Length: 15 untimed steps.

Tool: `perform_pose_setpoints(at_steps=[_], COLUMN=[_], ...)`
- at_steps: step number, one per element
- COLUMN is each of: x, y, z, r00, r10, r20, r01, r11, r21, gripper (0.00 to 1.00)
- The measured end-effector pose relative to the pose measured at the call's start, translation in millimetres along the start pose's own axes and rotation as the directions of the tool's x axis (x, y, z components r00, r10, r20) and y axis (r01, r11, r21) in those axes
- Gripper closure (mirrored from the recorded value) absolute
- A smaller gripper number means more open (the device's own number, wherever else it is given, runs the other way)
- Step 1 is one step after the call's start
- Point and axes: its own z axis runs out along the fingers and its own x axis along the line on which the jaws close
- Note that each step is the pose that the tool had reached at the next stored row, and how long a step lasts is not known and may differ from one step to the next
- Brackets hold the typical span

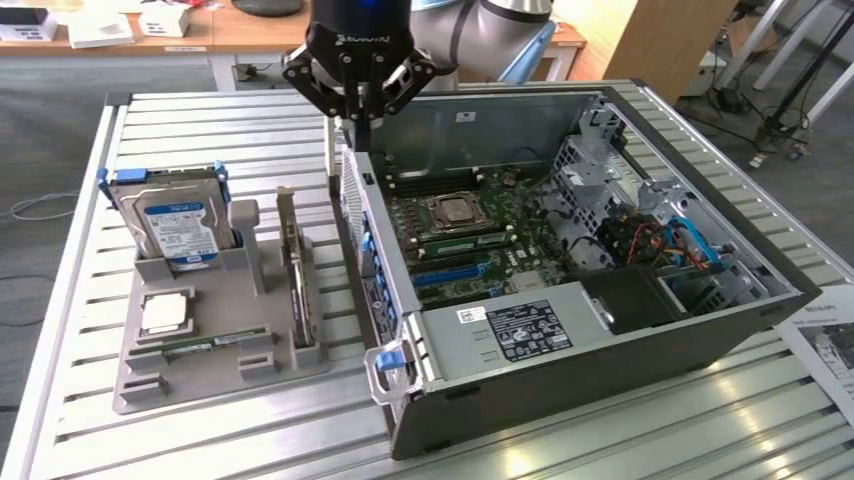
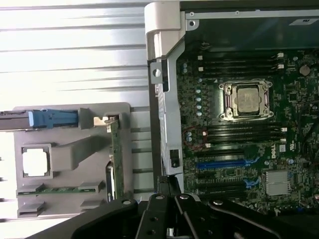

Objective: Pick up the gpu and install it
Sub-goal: 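Reach for the gpu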

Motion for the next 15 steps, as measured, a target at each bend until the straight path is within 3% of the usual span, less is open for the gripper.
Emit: perform_pose_setpoints(at_steps=[15], x=[41.0], y=[-37.4], z=[0.5], r00=[1.0], r10=[0.0], r20=[0.0002], r01=[0.0], r11=[1.0], r21=[-0.0001], gripper=[0.89])
